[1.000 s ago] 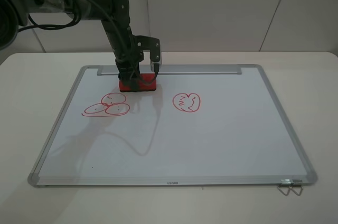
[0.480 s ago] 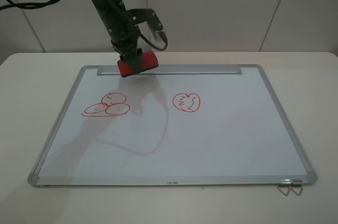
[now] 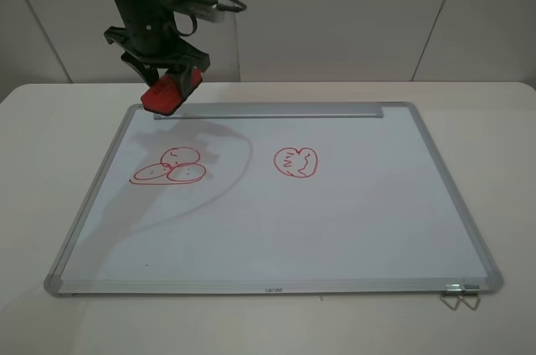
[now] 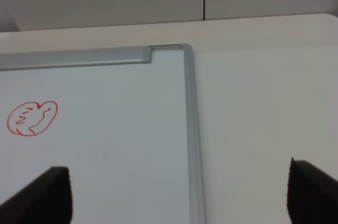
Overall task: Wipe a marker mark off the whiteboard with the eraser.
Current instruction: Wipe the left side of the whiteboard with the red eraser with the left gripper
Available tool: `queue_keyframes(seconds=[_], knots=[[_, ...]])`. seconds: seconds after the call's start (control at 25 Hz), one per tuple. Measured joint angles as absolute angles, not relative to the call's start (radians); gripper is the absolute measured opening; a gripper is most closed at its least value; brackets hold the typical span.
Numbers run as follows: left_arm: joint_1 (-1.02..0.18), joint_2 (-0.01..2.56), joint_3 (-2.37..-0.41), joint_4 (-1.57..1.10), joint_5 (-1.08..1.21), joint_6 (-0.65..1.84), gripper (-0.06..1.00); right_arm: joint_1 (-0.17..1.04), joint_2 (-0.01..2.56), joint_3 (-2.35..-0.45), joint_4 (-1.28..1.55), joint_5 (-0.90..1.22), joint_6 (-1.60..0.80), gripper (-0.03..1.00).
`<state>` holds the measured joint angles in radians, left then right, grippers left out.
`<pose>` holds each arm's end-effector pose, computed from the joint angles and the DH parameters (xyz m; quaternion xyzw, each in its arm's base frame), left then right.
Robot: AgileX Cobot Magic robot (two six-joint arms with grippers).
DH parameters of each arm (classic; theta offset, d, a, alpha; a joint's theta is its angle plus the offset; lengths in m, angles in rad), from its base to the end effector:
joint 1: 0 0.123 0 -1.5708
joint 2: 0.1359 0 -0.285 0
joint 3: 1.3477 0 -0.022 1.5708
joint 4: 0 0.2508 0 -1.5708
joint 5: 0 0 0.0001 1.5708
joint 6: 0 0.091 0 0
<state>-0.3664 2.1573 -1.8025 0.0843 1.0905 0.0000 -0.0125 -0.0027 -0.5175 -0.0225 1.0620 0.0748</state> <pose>0.4275 -0.1568 0.2030 0.1961 0.9740 0.0192 0.1114 -0.0074 -0.0017 0.2820 0.0376 0.8474 0.0053 0.5296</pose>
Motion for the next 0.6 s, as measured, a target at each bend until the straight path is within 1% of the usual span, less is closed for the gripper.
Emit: queue_keyframes(seconds=[0.24,0.44,0.6], knots=[[-0.337,2.046,-1.6,0.08,1.016,-0.035,0.56,-0.012,-0.003,-0.517,-0.022,1.062,0.075,0.72],[-0.295,2.008,-1.432,0.072,0.942,-0.049,0.56,-0.012,-0.003,-0.517,-0.022,1.062,0.075,0.72],[-0.289,1.997,-1.331,0.044,0.852,-0.049,0.56,-0.012,-0.003,-0.517,-0.022,1.062,0.075,0.72]])
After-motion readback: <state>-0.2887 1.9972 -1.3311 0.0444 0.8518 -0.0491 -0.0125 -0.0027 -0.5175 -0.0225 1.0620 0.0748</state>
